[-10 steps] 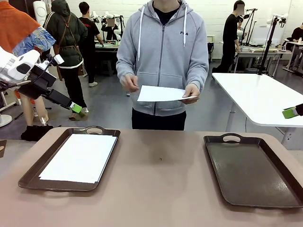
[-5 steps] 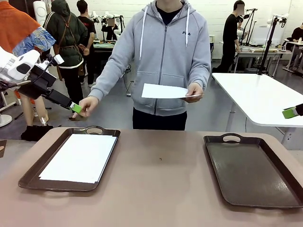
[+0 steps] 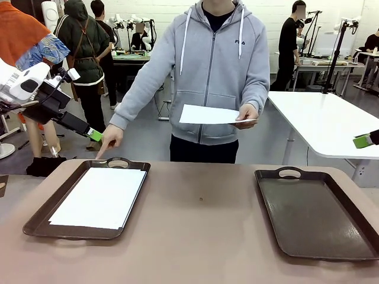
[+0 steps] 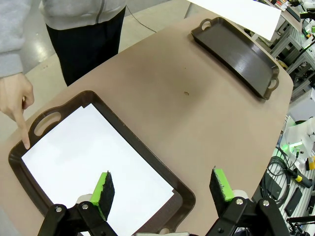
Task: Sort the A4 documents.
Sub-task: Receive the A4 Paper.
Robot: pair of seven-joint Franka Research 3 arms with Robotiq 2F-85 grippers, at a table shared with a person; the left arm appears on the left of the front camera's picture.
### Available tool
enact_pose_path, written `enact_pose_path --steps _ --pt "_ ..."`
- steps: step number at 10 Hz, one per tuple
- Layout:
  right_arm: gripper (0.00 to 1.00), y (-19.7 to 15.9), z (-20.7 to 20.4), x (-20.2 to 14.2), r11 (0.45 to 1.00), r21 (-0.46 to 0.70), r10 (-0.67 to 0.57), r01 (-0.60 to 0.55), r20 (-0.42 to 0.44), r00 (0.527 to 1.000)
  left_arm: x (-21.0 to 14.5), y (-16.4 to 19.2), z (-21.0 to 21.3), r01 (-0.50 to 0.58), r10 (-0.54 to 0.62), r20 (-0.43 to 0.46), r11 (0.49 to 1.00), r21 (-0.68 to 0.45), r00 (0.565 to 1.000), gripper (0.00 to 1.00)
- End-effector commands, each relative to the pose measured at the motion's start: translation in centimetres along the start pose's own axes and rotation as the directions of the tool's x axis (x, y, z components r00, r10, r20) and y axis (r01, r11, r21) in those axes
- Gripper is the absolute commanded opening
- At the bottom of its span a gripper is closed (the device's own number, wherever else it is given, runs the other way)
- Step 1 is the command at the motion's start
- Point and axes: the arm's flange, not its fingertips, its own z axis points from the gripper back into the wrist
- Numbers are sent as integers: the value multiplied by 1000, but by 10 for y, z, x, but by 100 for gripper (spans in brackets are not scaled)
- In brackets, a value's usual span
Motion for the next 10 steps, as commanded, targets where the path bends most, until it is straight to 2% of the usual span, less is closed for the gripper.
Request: enact_pose_path --steps 1,10 --pt "100 -1 -2 -1 1000 16 -1 1 3 1000 0 0 0 0 0 1 1000 0 1000 100" --pt "100 -1 -2 -1 1000 16 -1 1 3 1000 0 0 0 0 0 1 1000 0 1000 100"
